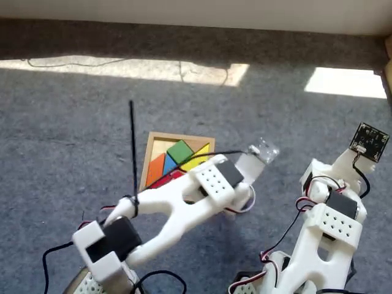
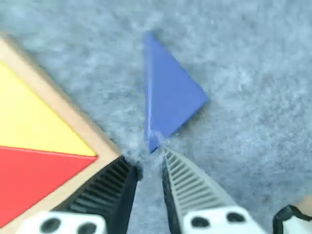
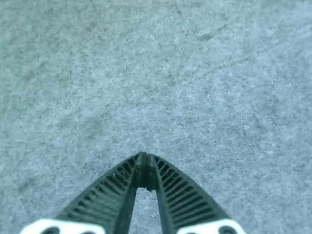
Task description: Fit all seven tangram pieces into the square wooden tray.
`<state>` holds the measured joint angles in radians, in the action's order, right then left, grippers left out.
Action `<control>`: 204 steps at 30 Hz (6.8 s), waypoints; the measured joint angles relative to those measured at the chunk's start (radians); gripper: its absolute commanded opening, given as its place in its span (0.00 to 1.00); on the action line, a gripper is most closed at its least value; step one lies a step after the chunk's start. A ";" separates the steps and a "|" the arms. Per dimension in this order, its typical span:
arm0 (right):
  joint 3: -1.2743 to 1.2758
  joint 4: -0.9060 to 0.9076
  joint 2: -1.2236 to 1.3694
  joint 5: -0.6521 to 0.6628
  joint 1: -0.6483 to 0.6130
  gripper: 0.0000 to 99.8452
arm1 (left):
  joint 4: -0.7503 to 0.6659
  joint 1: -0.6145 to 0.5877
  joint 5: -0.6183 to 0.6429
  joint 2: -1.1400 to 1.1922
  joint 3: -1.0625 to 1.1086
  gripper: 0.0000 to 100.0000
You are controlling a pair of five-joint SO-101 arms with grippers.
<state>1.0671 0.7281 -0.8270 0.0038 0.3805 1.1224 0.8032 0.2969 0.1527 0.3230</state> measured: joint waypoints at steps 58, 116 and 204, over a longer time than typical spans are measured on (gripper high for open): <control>0.000 0.000 0.000 0.000 0.000 0.01 | 0.126 -0.017 -0.181 0.368 -0.419 0.23; 0.025 -0.083 0.000 0.000 -0.109 0.01 | 0.350 -0.368 -0.394 0.201 -0.532 0.00; 0.031 -0.035 0.000 0.000 -0.187 0.01 | -0.196 -0.738 -0.221 -0.783 0.382 0.00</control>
<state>1.0978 0.6928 -0.8270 0.0038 0.1933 0.9260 0.0652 0.0760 -0.6299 0.7050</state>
